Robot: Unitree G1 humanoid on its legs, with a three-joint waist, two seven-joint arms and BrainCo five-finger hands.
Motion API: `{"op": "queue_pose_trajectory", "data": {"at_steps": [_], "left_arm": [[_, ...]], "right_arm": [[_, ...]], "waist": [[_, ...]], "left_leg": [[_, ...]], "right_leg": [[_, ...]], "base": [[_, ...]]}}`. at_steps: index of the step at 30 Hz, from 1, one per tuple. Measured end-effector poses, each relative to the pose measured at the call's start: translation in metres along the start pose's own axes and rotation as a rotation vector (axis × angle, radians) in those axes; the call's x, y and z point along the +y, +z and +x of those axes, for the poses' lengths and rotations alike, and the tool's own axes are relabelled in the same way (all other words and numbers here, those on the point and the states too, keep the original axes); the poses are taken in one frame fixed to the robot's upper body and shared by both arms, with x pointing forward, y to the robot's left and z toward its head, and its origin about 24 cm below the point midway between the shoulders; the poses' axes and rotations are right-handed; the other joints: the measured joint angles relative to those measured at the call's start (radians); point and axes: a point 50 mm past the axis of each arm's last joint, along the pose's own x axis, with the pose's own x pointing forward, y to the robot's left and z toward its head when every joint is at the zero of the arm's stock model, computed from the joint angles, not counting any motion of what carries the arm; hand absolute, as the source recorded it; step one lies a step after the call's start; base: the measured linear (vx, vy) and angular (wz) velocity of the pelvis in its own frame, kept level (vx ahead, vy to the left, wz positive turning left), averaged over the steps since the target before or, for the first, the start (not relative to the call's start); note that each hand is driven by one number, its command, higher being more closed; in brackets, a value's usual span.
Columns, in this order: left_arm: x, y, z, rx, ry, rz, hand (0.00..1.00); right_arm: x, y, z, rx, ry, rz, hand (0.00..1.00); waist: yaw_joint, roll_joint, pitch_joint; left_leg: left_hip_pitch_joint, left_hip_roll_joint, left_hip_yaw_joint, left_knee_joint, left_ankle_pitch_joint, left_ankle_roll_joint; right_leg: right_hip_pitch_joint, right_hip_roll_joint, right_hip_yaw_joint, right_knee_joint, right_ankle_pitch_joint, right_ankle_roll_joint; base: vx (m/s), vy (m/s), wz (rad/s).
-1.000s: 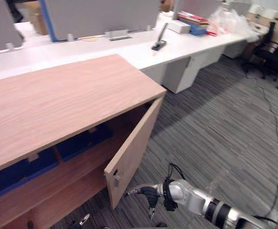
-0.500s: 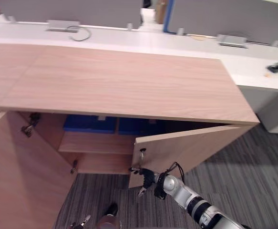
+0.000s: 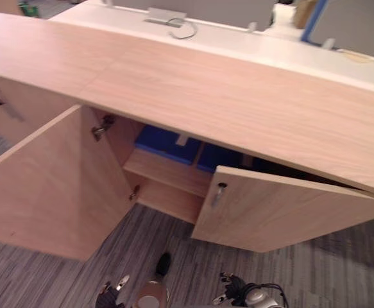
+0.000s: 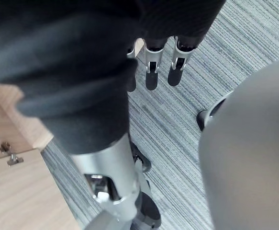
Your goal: Walk over to the cabinet, pick up the folder, carry it to the office cabinet, place the folder inside the office cabinet, then close the office cabinet door
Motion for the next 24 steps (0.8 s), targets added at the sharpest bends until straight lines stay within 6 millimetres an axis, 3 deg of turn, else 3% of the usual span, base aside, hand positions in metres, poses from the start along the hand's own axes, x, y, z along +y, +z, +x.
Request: {"op": "queue_pose_trajectory", "data": {"at_steps": [1,2,3,4,5,7,8,11,16,24], "left_arm": [[0.001,0.000,0.000,0.006,0.001,0.003,0.00],[0.001,-0.003,0.000,0.020,0.001,0.008,0.00],[0.002,-0.005,-0.001,0.029,0.002,0.011,0.00],[0.003,-0.010,-0.001,0.049,0.000,0.027,0.00],[0.005,-0.015,-0.001,0.084,-0.009,0.063,0.00],[0.008,-0.011,0.001,0.081,-0.008,0.074,0.00],[0.007,-0.013,0.000,0.088,-0.017,0.083,0.00],[0.004,-0.018,-0.002,0.103,-0.039,0.102,0.00],[0.004,-0.027,-0.006,0.126,-0.045,0.042,0.00],[0.006,-0.033,-0.009,0.146,-0.031,-0.032,0.00]], "right_arm": [[-0.004,-0.006,-0.001,0.014,-0.022,0.083,0.00],[-0.005,-0.017,-0.003,0.040,-0.042,0.152,0.00],[-0.008,-0.021,-0.005,0.047,-0.059,0.184,0.00],[-0.014,-0.030,-0.007,0.058,-0.100,0.275,0.00],[-0.022,-0.033,-0.009,0.056,-0.149,0.380,0.00],[-0.019,-0.037,-0.009,0.067,-0.160,0.471,0.00],[-0.020,-0.040,-0.010,0.078,-0.174,0.515,0.00],[-0.023,-0.043,-0.011,0.075,-0.192,0.594,0.00],[-0.025,-0.044,-0.012,0.071,-0.208,0.672,0.00],[-0.026,-0.049,-0.013,0.085,-0.219,0.739,0.00]], "waist": [[-0.014,-0.001,0.007],[-0.016,0.005,0.004],[-0.019,0.005,0.001],[-0.029,0.011,-0.007],[-0.050,0.034,-0.007],[-0.059,0.011,0.000],[-0.069,0.013,-0.006],[-0.076,0.030,-0.013],[-0.072,0.049,-0.025],[-0.082,0.055,-0.028]], "left_leg": [[-0.056,0.073,0.173,0.226,-0.084,0.014],[-0.056,0.105,0.247,0.352,-0.152,-0.004],[-0.041,0.118,0.277,0.407,-0.199,-0.020],[-0.002,0.127,0.306,0.444,-0.276,-0.072],[0.044,0.091,0.285,0.338,-0.316,-0.107],[0.079,0.007,0.250,0.211,-0.249,-0.089],[0.119,-0.048,0.216,0.086,-0.181,-0.074],[0.198,-0.144,0.145,-0.089,-0.091,-0.071],[0.255,-0.164,0.126,-0.253,0.005,-0.092],[0.270,-0.148,0.100,-0.260,0.025,-0.108]], "right_leg": [[0.014,-0.011,-0.047,0.006,-0.006,-0.003],[0.030,-0.019,-0.073,0.005,-0.005,-0.001],[0.037,-0.026,-0.085,0.005,-0.006,0.000],[0.047,-0.032,-0.114,0.007,0.001,0.011],[0.048,-0.028,-0.155,0.039,-0.003,0.021],[0.031,-0.061,-0.153,0.042,0.008,0.011],[0.035,-0.056,-0.150,0.001,0.007,0.015],[0.035,-0.065,-0.126,-0.028,0.019,0.019],[0.032,-0.044,-0.125,-0.054,0.047,0.039],[0.051,-0.021,-0.143,-0.069,0.043,0.032]], "base": [[-0.01,0.103,0.86],[0.05,0.136,0.73],[0.14,0.197,0.64],[0.15,0.235,0.98],[0.14,0.225,1.08],[0.08,0.141,1.00],[0.05,0.107,1.03],[0.01,0.105,0.94],[-0.02,0.001,0.15],[-0.06,-0.057,0.05]]}}
